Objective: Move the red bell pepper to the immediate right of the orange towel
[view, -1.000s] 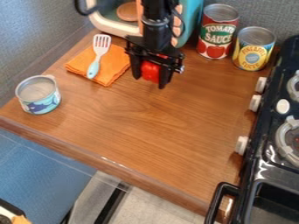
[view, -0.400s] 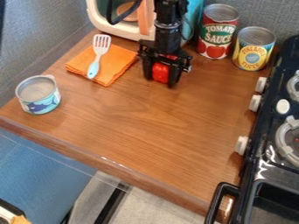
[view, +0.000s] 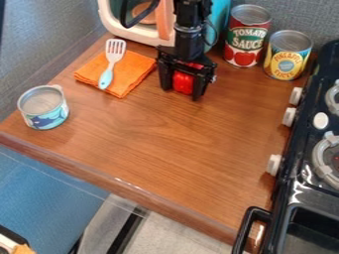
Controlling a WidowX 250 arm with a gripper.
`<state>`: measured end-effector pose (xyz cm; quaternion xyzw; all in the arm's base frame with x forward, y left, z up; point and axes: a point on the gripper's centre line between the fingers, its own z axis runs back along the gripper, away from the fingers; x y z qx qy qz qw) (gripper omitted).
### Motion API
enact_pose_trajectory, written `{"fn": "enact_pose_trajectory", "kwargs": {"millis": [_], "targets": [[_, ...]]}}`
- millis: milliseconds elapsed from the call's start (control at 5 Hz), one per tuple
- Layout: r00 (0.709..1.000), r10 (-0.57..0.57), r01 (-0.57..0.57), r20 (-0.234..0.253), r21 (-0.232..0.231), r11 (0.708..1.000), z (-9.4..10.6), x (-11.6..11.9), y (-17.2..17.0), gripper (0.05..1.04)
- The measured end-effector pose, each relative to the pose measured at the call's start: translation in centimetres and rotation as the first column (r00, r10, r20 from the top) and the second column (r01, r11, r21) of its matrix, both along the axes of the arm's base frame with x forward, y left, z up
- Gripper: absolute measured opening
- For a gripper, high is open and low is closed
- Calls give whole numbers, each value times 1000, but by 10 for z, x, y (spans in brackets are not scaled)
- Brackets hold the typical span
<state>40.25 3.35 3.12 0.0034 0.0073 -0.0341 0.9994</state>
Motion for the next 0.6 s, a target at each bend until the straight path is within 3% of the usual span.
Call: {"fn": "enact_pose_trajectory", "kwargs": {"millis": [400, 600], "targets": [[996, 7, -6, 90, -11, 1000, 49, -11, 8, 1001], [996, 1, 0, 94, -13, 1000, 55, -20, 11, 1001]]}}
